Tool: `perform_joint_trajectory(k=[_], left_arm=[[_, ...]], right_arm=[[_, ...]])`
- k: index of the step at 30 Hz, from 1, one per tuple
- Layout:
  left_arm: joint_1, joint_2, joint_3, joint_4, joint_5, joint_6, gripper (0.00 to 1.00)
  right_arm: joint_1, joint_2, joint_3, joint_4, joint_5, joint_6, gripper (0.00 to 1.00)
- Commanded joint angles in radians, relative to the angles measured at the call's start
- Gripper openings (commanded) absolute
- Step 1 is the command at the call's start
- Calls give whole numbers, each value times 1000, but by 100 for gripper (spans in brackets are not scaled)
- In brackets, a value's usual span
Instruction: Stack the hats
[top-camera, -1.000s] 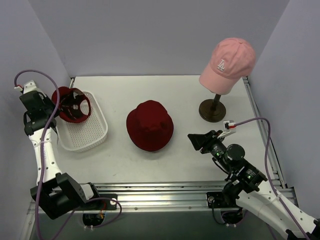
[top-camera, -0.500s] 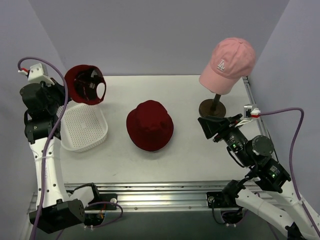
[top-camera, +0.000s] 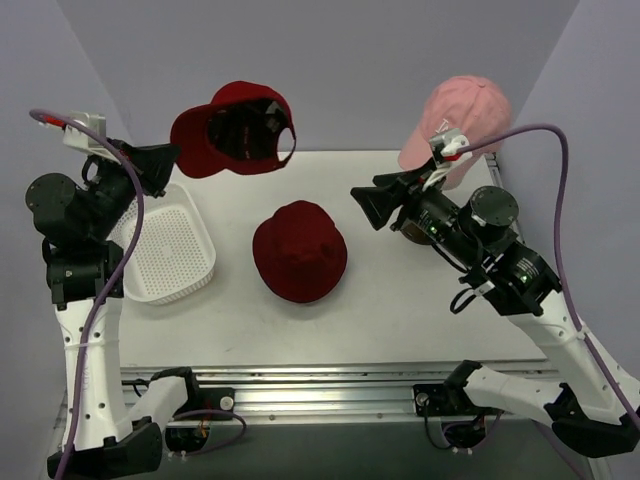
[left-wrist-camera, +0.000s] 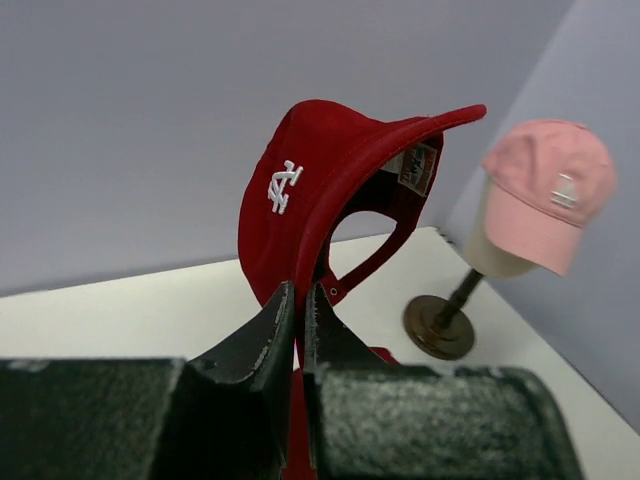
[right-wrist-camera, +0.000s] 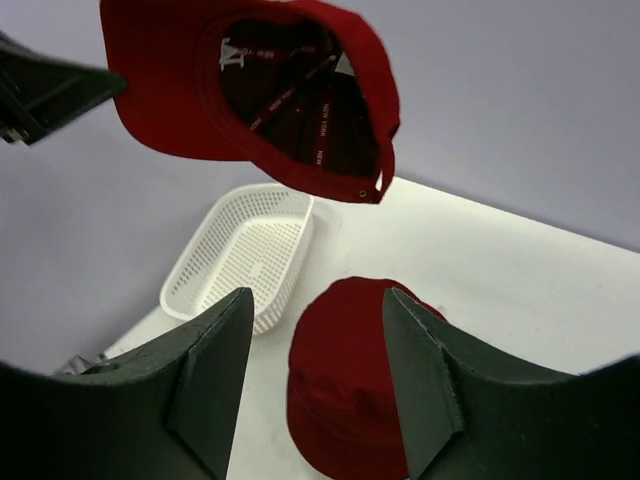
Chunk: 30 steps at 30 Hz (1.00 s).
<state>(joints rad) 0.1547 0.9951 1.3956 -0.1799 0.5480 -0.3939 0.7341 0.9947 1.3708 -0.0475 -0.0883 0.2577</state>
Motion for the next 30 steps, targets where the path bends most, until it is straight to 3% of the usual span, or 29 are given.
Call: perform_joint_trajectory(k=[1,5,7,9,10,14,21,30], left_arm=[[-76,-19,23,145,118,-54,2],[-202,-47,-4,203,101,-60,2],[-275,-53,-15,201,72,-33,2],[-320,-59,-26,204,21,25,2],[-342,-58,-30,204,6,45,2],[-481,-41,-53,212,-86,145,2],[-729,-10,-93,223,-301,280,2],[-853,8,-153,300,-422,349,3]], right_arm=[[5,24,85,37,-81,-165,51],[5,113,204,-11,-33,-141,51],[5,175,327,-146,138,78,51],[4,185,356,-186,144,216,50],[5,150,317,-114,96,362,50],[7,47,91,181,-33,685,55],[7,-7,16,167,31,892,48],[8,-27,-15,97,79,968,47]])
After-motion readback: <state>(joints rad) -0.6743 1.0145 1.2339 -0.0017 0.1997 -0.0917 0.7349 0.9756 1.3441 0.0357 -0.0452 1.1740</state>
